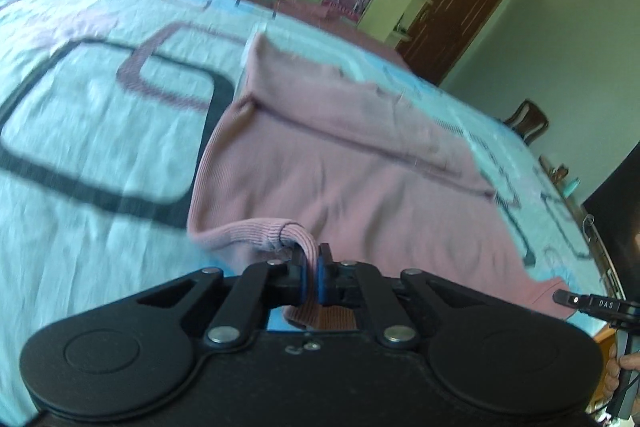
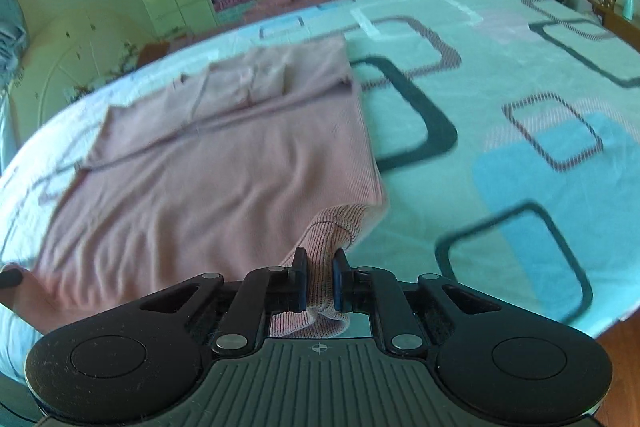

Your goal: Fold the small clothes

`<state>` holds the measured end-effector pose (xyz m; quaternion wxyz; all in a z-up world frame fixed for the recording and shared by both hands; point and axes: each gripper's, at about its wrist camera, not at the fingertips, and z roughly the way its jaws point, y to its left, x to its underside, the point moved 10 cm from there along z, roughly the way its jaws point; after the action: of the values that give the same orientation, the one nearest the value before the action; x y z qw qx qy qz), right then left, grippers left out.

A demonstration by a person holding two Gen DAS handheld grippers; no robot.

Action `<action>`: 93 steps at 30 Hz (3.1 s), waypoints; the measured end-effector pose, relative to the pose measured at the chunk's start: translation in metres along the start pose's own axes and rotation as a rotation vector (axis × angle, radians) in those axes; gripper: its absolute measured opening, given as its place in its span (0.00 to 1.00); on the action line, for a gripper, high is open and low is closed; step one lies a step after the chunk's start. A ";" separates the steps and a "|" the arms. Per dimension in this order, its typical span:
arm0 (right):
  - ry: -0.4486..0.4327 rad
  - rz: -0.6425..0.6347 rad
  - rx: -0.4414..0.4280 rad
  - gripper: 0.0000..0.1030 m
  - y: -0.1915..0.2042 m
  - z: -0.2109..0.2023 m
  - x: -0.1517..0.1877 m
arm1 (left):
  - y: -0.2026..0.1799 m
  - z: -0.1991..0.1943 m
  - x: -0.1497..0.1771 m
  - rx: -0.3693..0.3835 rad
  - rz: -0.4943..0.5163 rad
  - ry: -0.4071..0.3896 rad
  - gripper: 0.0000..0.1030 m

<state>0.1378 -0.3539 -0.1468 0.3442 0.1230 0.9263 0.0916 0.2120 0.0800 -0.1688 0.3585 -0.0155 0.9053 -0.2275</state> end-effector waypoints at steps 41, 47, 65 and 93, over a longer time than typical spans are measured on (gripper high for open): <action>-0.021 0.171 -0.056 0.11 -0.014 0.307 -0.283 | 0.031 0.268 -0.229 -0.243 -0.099 -0.107 0.29; -0.049 0.133 -0.049 0.67 -0.015 0.304 -0.293 | 0.029 0.248 -0.240 -0.235 -0.038 -0.157 0.70; 0.041 -0.194 -0.156 0.72 0.014 0.342 -0.284 | 0.013 0.302 -0.228 -0.205 0.306 -0.005 0.27; -0.089 -0.001 0.023 0.08 -0.029 0.331 -0.288 | 0.039 0.286 -0.240 -0.337 0.128 -0.176 0.03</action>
<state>0.5626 -0.4374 -0.2241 0.3837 0.1305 0.9111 0.0752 0.5829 0.0463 -0.2141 0.4425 -0.0375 0.8948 -0.0470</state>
